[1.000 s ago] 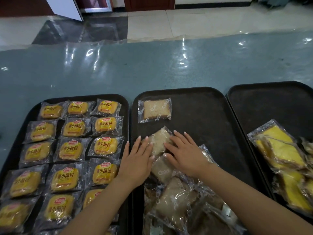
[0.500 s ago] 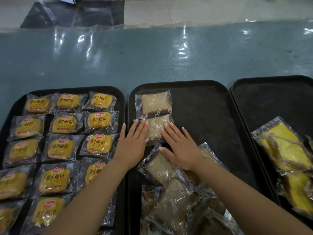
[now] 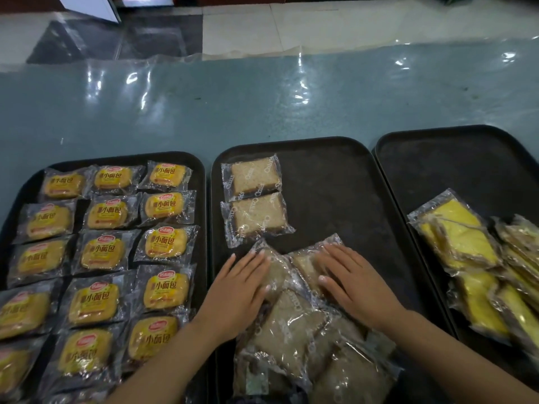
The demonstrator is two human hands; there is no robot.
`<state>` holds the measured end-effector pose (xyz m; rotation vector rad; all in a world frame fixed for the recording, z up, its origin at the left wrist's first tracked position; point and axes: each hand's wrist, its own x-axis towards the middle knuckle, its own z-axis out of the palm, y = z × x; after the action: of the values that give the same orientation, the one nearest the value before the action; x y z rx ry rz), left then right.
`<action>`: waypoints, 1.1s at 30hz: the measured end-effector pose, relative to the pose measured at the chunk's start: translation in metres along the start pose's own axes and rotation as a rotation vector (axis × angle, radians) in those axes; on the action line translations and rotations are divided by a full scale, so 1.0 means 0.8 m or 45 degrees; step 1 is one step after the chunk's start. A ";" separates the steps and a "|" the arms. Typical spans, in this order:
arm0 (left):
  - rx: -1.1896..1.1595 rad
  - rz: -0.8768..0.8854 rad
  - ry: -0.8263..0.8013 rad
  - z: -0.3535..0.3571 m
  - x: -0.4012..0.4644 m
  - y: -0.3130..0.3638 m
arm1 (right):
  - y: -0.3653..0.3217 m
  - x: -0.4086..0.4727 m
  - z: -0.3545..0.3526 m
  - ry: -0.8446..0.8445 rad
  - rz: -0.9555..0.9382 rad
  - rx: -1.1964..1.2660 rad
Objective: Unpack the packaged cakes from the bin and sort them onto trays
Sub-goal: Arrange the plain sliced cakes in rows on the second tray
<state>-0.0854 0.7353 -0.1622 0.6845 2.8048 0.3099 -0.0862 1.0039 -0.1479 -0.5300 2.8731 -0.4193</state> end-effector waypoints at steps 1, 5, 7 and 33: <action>0.001 0.002 -0.001 0.005 -0.003 0.003 | 0.003 -0.014 0.001 0.001 0.002 0.005; 0.028 0.001 -0.034 0.014 -0.006 0.005 | 0.007 -0.045 0.005 -0.124 0.050 0.024; 0.111 0.001 -0.061 0.014 -0.006 0.004 | 0.006 -0.047 0.008 -0.185 0.078 -0.015; 0.119 -0.274 0.035 -0.008 0.156 -0.028 | 0.072 0.161 -0.016 -0.195 0.457 -0.293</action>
<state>-0.2043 0.7743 -0.1844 0.3933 2.9002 0.1504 -0.2259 1.0109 -0.1710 -0.0665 2.7977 0.0085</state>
